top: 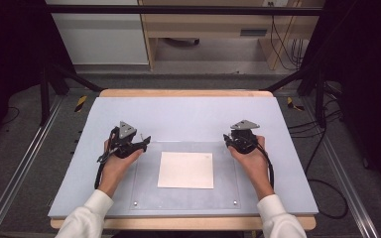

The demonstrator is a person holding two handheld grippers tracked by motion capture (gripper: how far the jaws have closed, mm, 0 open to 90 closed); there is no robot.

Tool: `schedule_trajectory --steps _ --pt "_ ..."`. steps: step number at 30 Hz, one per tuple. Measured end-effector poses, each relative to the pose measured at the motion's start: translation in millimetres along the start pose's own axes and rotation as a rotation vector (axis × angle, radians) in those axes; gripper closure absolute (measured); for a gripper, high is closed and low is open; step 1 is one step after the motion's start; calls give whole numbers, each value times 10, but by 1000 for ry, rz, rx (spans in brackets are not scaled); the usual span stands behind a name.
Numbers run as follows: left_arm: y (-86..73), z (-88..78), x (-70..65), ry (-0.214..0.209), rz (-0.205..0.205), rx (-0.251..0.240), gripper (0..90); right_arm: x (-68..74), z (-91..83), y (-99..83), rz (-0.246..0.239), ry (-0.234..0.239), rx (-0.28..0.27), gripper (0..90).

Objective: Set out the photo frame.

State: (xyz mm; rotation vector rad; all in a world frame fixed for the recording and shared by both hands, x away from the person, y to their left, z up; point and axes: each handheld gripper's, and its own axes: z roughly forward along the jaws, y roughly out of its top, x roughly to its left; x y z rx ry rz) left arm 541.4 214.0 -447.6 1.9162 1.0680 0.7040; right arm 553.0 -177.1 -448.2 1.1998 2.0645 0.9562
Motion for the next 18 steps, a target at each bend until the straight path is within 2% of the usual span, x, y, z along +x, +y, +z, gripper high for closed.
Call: schedule_trajectory --steps 2,3,5,7,8,10,11,14,18 --pt "-11 16 -9 15 4 -3 419 -7 9 -4 1 3 -2 640" --pt "-17 23 -5 18 3 -4 459 -6 14 -3 10 3 -10 674" --pt "-28 35 7 20 -10 -7 475 -9 19 -1 10 10 -15 685" --pt "-40 42 13 30 -9 -1 553 11 16 4 11 22 -20 765" --pt "-47 43 16 32 -14 9 553 11 16 4 11 22 -20 765" --pt "-69 49 14 34 -26 13 601 31 18 3 4 16 -21 793" --pt "-91 61 16 31 -54 18 616 18 21 -5 17 19 -27 811" --pt "-94 78 26 24 -69 19 636 4 25 -12 29 26 -26 820" --pt "-63 111 21 23 -52 5 690 -3 26 -10 27 25 -31 819"
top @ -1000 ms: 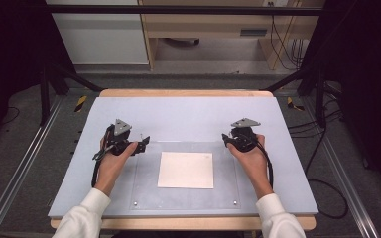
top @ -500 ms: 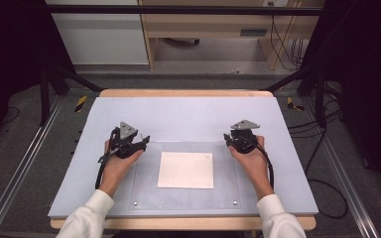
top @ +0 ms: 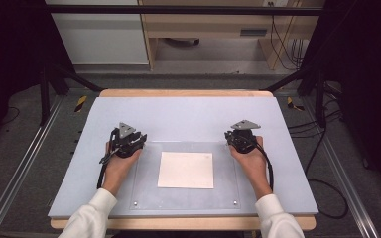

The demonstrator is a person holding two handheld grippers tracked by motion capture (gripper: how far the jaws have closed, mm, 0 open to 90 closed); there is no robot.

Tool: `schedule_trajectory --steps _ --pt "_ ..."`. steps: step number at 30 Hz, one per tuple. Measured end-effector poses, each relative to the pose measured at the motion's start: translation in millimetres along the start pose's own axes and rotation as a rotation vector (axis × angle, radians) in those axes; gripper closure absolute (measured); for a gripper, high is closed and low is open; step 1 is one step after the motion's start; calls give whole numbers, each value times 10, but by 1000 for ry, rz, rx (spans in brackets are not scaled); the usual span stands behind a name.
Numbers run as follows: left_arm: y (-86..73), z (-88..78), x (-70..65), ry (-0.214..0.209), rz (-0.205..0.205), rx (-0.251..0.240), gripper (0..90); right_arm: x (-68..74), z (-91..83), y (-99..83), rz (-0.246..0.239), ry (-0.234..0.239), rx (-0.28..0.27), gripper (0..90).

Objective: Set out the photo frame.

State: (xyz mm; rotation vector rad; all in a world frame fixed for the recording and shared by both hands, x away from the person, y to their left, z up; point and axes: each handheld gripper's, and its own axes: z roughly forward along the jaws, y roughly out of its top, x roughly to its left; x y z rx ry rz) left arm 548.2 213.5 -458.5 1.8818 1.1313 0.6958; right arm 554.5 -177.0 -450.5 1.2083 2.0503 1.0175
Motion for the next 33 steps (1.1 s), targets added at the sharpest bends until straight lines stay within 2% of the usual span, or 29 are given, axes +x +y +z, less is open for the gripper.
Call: schedule_trajectory --steps 1,2,4,7,8,11,15,19,23,30,33 --pt "3 10 -4 1 4 5 714 3 4 -4 5 1 1 811" --pt "3 19 2 -5 6 12 782 8 20 -16 10 1 3 797" --pt "-3 40 7 -6 -2 19 835 8 28 -23 14 2 2 794" --pt "-8 42 12 -14 -13 18 842 15 54 -36 17 3 3 799" --pt "-6 40 9 -11 -10 20 843 13 56 -33 20 2 2 839" --pt "5 43 3 -7 -16 26 845 -1 60 -29 26 4 1 849" --pt "52 49 10 -5 -26 61 847 -14 61 -17 38 16 13 855" --pt "73 55 30 -23 -36 76 848 -18 69 40 49 20 59 857" --pt "94 64 36 -25 -36 92 849 -36 78 68 63 29 81 858" --pt "193 114 98 -58 -34 155 850 -82 106 145 75 52 137 858" --pt "248 136 135 -77 -30 196 851 -112 135 198 81 66 171 857"
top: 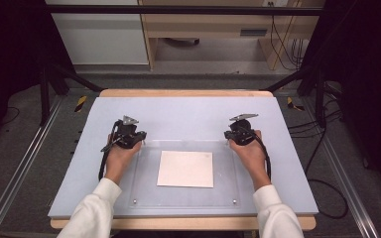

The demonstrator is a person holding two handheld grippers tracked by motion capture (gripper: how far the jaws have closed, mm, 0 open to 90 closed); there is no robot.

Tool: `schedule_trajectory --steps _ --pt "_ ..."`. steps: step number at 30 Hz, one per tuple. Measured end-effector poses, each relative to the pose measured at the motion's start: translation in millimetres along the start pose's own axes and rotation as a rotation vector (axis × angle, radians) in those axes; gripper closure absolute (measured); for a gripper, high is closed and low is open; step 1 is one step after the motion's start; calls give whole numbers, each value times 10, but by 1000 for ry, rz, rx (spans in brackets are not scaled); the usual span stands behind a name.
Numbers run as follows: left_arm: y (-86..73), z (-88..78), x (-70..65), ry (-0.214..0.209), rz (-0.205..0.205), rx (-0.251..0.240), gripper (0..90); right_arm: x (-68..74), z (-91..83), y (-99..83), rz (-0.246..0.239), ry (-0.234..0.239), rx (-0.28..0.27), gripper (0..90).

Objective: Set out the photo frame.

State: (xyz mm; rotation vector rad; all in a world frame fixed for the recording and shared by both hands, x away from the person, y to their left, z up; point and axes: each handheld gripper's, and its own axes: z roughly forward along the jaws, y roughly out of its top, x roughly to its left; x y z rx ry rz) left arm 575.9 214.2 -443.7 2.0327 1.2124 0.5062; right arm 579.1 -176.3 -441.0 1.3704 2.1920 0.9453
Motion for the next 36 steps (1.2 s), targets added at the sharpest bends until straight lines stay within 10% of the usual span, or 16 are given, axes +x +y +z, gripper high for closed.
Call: schedule_trajectory --steps 18,21,36 --pt "116 29 88 -53 -8 82 851 -71 9 54 20 59 38 841" --pt "136 34 86 -50 -3 95 851 -76 -17 40 3 46 18 717" --pt "183 66 115 -62 -29 121 851 33 -751 -532 -131 2 -151 399"
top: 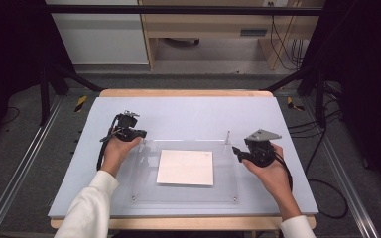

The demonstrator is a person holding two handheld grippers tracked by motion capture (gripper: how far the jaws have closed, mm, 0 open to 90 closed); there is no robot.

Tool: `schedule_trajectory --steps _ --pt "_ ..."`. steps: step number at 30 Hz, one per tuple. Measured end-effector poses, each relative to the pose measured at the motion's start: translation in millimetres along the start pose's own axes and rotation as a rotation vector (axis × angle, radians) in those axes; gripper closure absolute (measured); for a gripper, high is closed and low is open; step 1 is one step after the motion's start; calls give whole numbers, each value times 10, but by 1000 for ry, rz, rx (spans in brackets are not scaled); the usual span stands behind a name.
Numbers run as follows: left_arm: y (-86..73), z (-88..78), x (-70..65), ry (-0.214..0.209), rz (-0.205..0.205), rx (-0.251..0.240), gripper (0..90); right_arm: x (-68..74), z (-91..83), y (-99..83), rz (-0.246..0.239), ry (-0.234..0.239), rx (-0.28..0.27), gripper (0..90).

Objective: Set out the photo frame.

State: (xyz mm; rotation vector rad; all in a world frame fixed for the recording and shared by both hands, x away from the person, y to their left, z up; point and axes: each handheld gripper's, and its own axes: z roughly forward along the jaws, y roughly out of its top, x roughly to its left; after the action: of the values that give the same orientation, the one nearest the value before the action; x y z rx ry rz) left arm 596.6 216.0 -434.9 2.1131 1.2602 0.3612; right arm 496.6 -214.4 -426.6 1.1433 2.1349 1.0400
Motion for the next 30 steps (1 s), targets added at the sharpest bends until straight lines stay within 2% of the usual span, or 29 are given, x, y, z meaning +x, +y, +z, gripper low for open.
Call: schedule_trajectory --steps 2,3,4,6,8,10,12,13,15,17,18,21,30 --pt "6 2 3 -4 -6 4 851 42 -107 -80 -5 -7 -19 358" --pt "16 5 6 -5 -10 9 850 78 -237 -156 -27 -18 -40 324" --pt "16 5 6 -5 -10 9 851 78 -237 -156 -27 -18 -40 324" --pt "27 9 7 -7 -15 14 850 115 -366 -238 -49 -27 -59 319" --pt "34 11 12 -9 -19 20 851 166 -493 -381 -91 -31 -66 295" --pt "43 13 14 -9 -21 24 850 184 -525 -428 -94 -32 -62 288" --pt "50 12 19 -12 -18 32 850 229 -584 -573 -94 -8 -50 253" --pt "52 13 20 -13 -17 34 850 229 -584 -573 -94 -8 -50 253" --pt "54 14 23 -15 -15 36 850 260 -632 -665 -125 -42 -45 223" --pt "51 14 22 -15 -15 35 850 263 -696 -717 -129 -53 -13 175" --pt "51 16 20 -12 -13 35 850 255 -734 -750 -135 -57 -14 175" --pt "55 16 18 -13 -16 40 850 237 -820 -898 -152 -3 -15 182" --pt "71 25 25 -14 -14 51 849 327 -784 -995 -232 36 44 231"
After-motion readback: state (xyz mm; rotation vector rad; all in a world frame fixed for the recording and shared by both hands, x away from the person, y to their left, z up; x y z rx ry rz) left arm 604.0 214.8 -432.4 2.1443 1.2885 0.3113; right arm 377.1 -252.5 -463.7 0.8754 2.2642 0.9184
